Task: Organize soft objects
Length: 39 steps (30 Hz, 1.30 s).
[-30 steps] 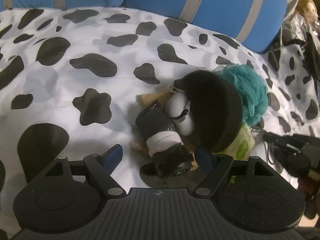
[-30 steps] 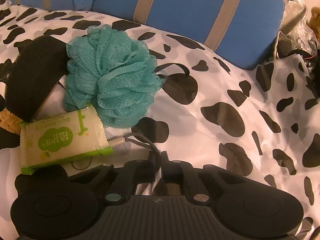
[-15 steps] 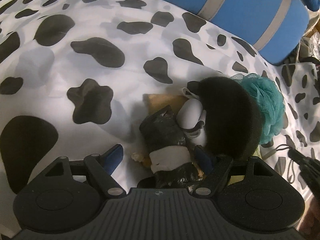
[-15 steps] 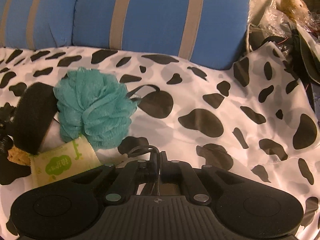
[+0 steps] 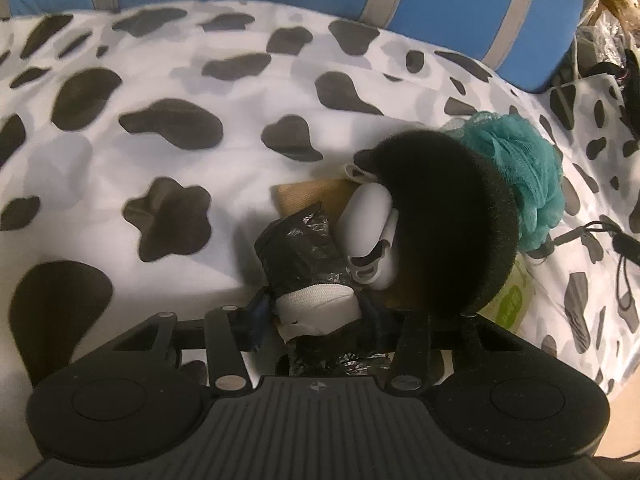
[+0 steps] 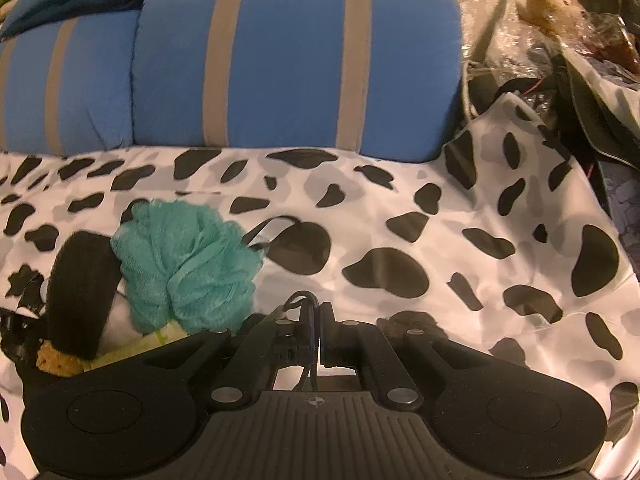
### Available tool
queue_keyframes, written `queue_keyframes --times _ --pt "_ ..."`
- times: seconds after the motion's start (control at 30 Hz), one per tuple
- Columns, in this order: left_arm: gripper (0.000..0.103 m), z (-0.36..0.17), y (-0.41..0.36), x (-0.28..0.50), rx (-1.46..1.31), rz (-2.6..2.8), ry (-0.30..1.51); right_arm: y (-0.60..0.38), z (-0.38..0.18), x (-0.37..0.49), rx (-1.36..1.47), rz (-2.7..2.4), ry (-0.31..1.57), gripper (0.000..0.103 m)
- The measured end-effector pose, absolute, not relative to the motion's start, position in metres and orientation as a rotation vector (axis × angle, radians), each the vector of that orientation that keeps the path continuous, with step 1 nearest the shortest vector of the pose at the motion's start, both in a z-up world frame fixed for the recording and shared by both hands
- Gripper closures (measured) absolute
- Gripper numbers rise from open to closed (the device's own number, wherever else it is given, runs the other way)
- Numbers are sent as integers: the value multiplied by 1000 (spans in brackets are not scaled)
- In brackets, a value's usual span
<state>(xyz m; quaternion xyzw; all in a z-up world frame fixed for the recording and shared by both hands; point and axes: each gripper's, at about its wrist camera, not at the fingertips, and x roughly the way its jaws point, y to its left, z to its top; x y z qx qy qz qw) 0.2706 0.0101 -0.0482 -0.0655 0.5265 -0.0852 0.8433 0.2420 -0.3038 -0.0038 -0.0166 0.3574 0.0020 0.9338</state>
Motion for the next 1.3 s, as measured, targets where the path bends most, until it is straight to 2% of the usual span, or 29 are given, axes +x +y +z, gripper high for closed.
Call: queue_keyframes --times 0.57,0.8,0.9,1.3 --pt "58 -7 19 239 -57 -140 908 -313 22 209 58 -13 641 99" --pt "58 4 30 223 -122 -165 894 -309 26 191 71 -1 633 99" --pt "61 5 34 216 -135 -172 908 -307 27 183 75 4 630 99" --pt "61 -35 60 213 -141 -64 1114 -295 28 157 71 40 649 99"
